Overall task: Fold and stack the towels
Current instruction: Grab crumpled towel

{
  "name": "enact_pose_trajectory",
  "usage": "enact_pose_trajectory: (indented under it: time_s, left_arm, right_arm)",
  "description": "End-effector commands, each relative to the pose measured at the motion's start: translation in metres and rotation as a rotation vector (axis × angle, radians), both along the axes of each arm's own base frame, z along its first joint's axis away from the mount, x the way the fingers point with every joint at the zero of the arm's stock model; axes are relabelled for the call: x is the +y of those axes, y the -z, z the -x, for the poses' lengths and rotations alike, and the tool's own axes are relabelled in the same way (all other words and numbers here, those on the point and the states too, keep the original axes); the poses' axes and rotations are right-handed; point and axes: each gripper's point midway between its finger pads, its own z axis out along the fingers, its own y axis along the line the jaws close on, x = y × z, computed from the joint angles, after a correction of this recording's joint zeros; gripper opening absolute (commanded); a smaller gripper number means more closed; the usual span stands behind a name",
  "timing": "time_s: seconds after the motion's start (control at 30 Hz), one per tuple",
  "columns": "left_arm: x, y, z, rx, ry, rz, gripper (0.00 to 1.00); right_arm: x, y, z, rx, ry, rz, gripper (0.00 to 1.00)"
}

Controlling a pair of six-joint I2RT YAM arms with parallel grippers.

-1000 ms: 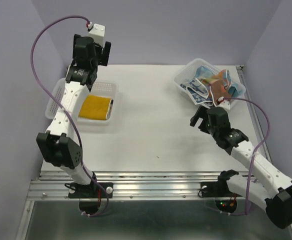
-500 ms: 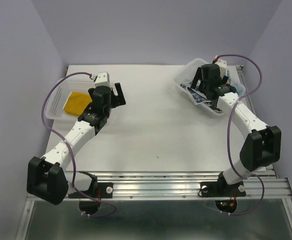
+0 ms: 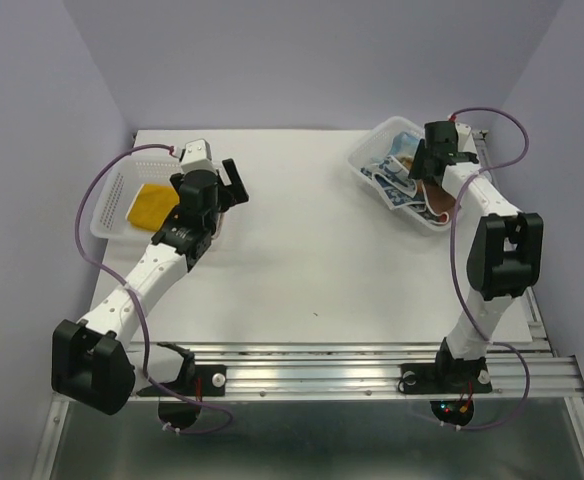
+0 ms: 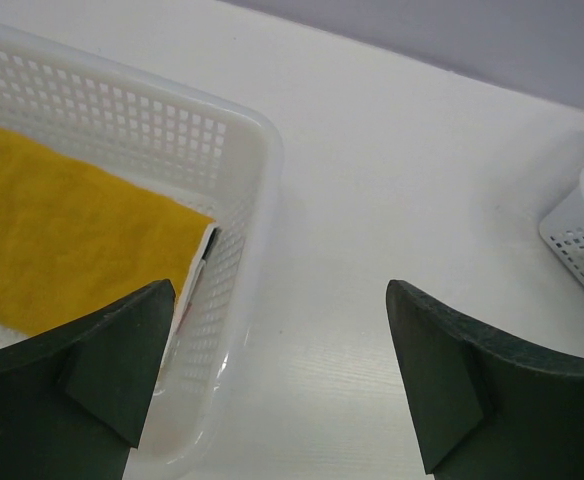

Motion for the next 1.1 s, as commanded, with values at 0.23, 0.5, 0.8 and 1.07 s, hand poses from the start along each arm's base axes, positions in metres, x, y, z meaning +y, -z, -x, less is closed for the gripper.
enact_pose_trajectory:
  time_s: [0.23, 0.5, 0.8, 1.07]
  left_arm:
    - [0.002, -0.022, -0.010, -0.050, -0.046, 0.008, 0.99]
    - [-0.004, -0.026, -0.003, -0.060, -0.002, 0.039, 0.99]
    - [-0.012, -0.042, 0.023, -0.108, 0.082, 0.121, 0.99]
    - [-0.008, -0.043, 0.030, -0.113, 0.071, 0.123, 0.99]
  right_arm:
    - [-0.011, -0.064, -0.018, -0.178, 0.031, 0.003, 0.09]
    - [0.006, -0.147, 0.006, -0.326, -0.073, -0.061, 0.01]
    - [0.047, -0.303, 0.030, -0.621, -0.357, -0.120, 0.06]
    - [0.033, -0.316, 0.013, -0.616, -0.311, -0.045, 0.07]
